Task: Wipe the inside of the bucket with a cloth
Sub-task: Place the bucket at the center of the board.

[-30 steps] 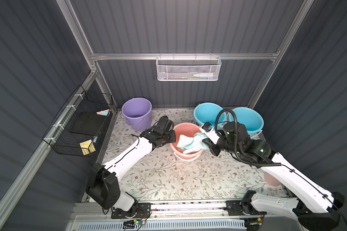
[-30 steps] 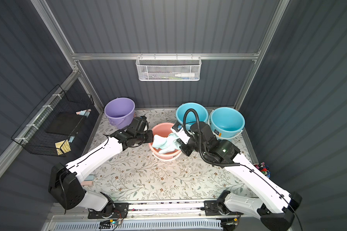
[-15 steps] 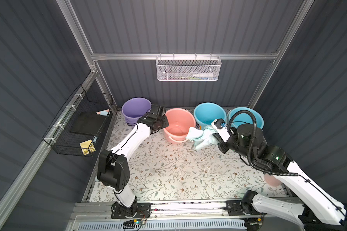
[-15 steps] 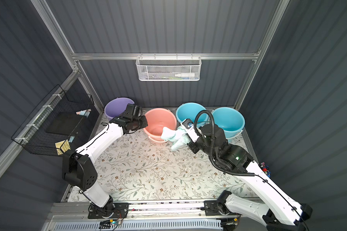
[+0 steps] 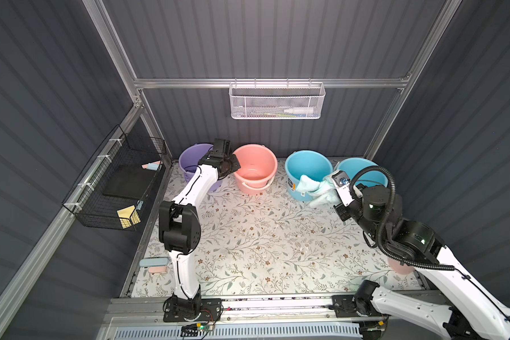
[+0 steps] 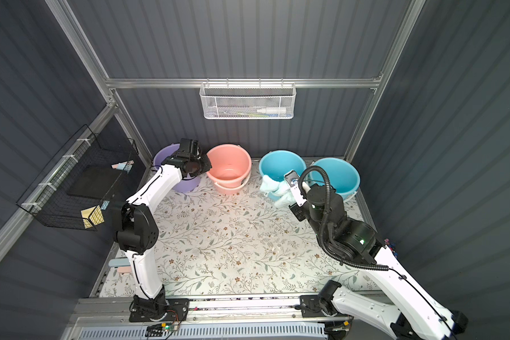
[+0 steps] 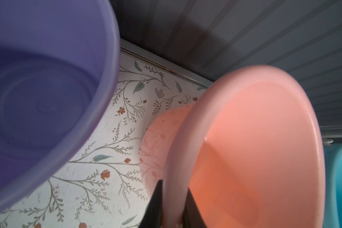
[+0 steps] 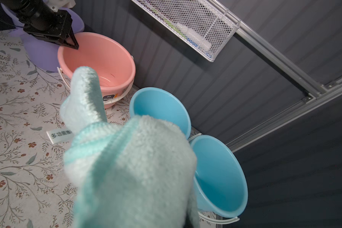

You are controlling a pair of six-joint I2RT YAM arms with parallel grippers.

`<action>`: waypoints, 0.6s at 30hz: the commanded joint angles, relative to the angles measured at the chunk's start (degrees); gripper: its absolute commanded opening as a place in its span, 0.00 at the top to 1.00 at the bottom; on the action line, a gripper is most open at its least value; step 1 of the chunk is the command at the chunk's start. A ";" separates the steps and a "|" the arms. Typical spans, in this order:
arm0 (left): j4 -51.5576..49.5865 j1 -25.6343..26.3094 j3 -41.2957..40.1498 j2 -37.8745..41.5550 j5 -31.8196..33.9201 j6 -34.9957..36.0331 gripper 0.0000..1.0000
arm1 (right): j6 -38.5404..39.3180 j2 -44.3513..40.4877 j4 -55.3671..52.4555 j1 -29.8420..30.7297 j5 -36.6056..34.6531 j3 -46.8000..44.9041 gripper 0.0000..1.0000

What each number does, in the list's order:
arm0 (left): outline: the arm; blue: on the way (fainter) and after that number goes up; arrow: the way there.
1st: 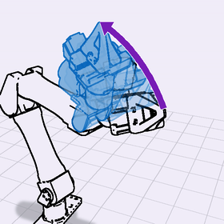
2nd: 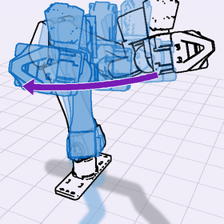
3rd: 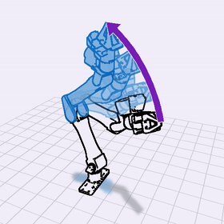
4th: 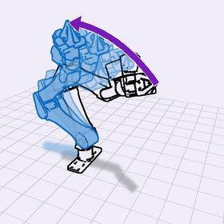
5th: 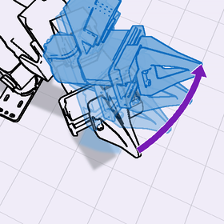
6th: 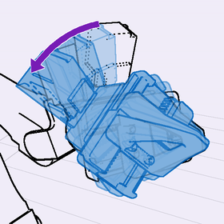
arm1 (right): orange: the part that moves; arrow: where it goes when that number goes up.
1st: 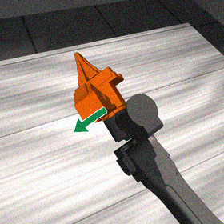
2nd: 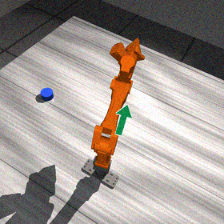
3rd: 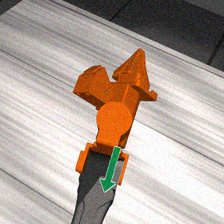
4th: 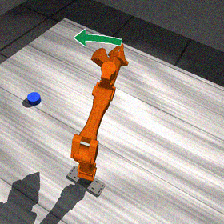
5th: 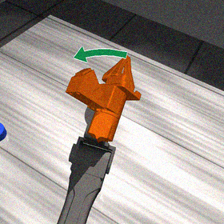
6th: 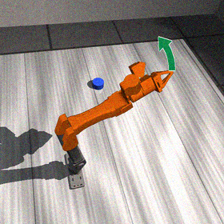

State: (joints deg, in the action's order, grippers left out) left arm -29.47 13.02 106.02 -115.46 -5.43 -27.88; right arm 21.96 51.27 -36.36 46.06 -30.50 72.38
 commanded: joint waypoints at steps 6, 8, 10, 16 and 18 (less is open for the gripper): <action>0.53 -0.05 8.76 -6.66 -8.86 -0.10 0.95 | 1.14 -0.29 1.34 -0.10 -1.75 1.34 1.00; 0.16 0.00 10.26 -7.81 -9.38 1.26 0.90 | 1.05 -0.11 1.27 -0.11 -1.60 1.40 1.00; -0.29 -0.01 11.08 -8.20 -9.47 1.49 0.82 | 1.06 -0.07 1.37 -0.05 -1.56 1.49 1.00; -0.96 -0.01 11.80 -7.09 -8.76 1.26 0.70 | 1.54 0.33 1.47 -0.05 -1.43 1.54 1.00; -1.38 -0.01 12.33 -6.63 -8.52 1.07 0.66 | 1.73 0.33 1.60 -0.05 -1.49 1.59 1.00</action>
State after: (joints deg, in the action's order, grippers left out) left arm -29.85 12.80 116.25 -123.48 -13.61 -27.27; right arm 23.11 51.57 -36.03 46.06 -31.44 72.42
